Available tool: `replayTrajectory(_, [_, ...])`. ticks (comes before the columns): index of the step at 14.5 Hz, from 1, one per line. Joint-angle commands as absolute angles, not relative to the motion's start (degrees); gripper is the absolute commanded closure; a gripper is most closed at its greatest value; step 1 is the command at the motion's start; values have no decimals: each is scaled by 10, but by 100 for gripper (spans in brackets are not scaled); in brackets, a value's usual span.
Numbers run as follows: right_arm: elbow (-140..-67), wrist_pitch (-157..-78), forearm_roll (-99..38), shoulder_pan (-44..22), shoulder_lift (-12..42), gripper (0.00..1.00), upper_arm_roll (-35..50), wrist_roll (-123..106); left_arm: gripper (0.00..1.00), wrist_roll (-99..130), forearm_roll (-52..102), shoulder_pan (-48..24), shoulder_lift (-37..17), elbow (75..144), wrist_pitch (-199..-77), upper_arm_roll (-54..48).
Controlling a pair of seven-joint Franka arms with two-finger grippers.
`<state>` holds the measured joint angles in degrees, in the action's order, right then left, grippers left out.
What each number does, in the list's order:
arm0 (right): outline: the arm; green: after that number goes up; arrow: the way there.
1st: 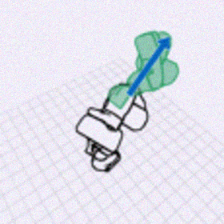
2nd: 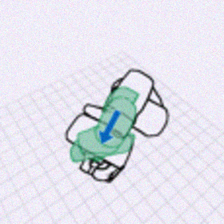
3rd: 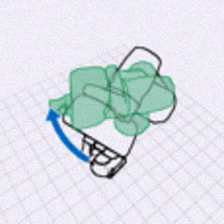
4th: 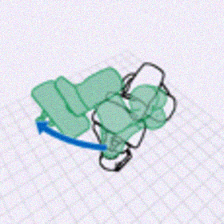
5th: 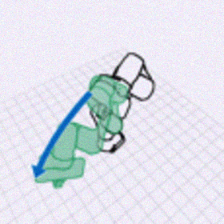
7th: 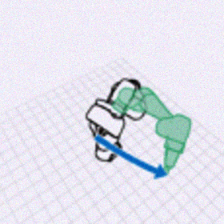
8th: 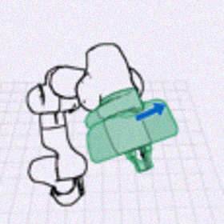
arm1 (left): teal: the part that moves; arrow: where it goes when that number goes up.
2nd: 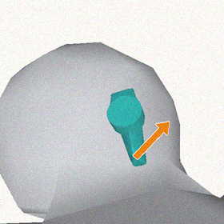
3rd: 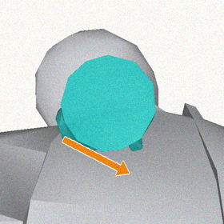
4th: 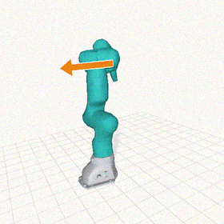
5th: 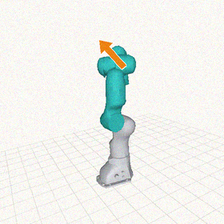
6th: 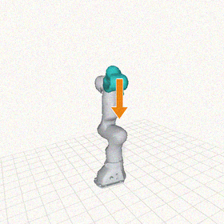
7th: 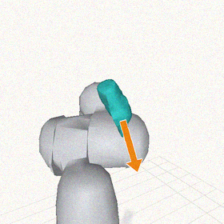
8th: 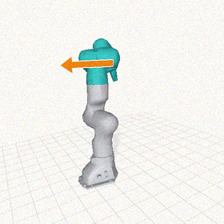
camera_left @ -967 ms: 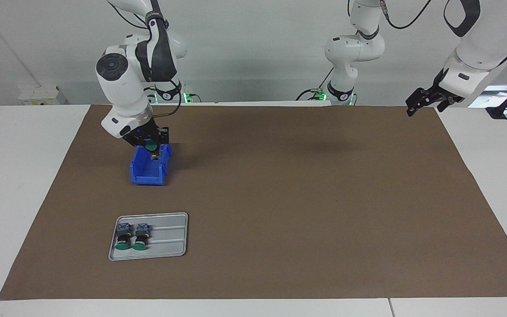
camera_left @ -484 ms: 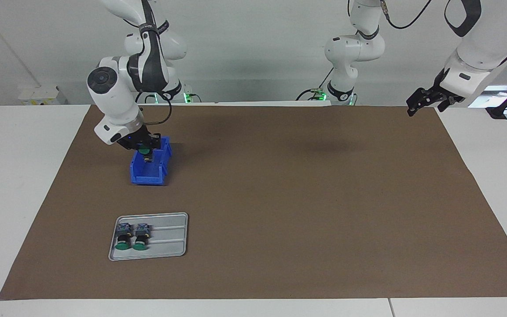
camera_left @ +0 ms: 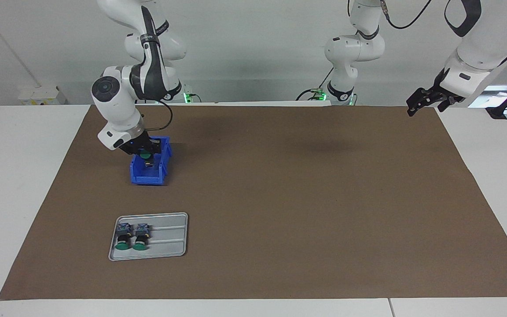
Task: Place and press button with both arms
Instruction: 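Lower the button into the blue bin and open the right gripper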
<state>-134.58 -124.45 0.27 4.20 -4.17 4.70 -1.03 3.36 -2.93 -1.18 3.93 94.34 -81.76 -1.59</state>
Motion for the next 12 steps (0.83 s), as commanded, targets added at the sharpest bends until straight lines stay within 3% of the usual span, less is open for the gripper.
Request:
replayTrajectory(1, [-1354, -1257, -9, 50, -44, 93, 54, -25, 0, 40, -38, -13, 54, 956, -815, -15])
replayTrajectory(7, [-1357, -1271, -9, 47, -34, 84, 54, -30, 0, 40, -38, -18, 54, 956, -815, -16])
replayTrajectory(12, [-1357, -1271, -9, 47, -33, 65, 54, -30, 0, 39, -38, -20, 54, 956, -816, -18])
